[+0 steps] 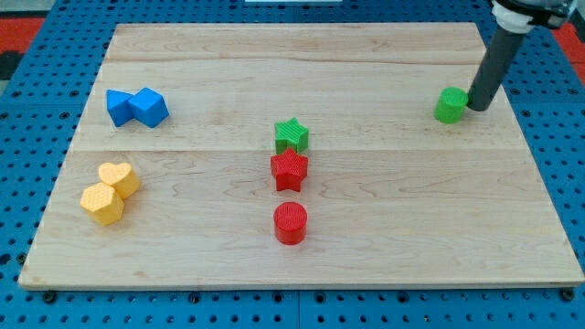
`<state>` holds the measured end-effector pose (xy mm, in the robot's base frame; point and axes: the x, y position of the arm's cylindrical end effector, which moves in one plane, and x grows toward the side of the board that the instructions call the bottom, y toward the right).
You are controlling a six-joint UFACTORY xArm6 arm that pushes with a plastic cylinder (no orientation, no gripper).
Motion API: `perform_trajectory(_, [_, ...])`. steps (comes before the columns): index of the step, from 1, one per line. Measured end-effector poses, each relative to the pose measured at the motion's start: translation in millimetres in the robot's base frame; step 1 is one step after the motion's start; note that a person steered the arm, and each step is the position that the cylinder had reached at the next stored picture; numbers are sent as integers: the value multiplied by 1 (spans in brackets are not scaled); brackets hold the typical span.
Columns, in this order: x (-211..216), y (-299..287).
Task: Point at the the green circle
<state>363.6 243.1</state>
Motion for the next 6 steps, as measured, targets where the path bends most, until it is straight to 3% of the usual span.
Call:
perform_trajectory(2, [0,-162])
perform_trajectory(3, [32,-81])
perform_trajectory(4, [49,-97])
perform_trajectory(5, [27,-153])
perform_trajectory(6, [1,-165])
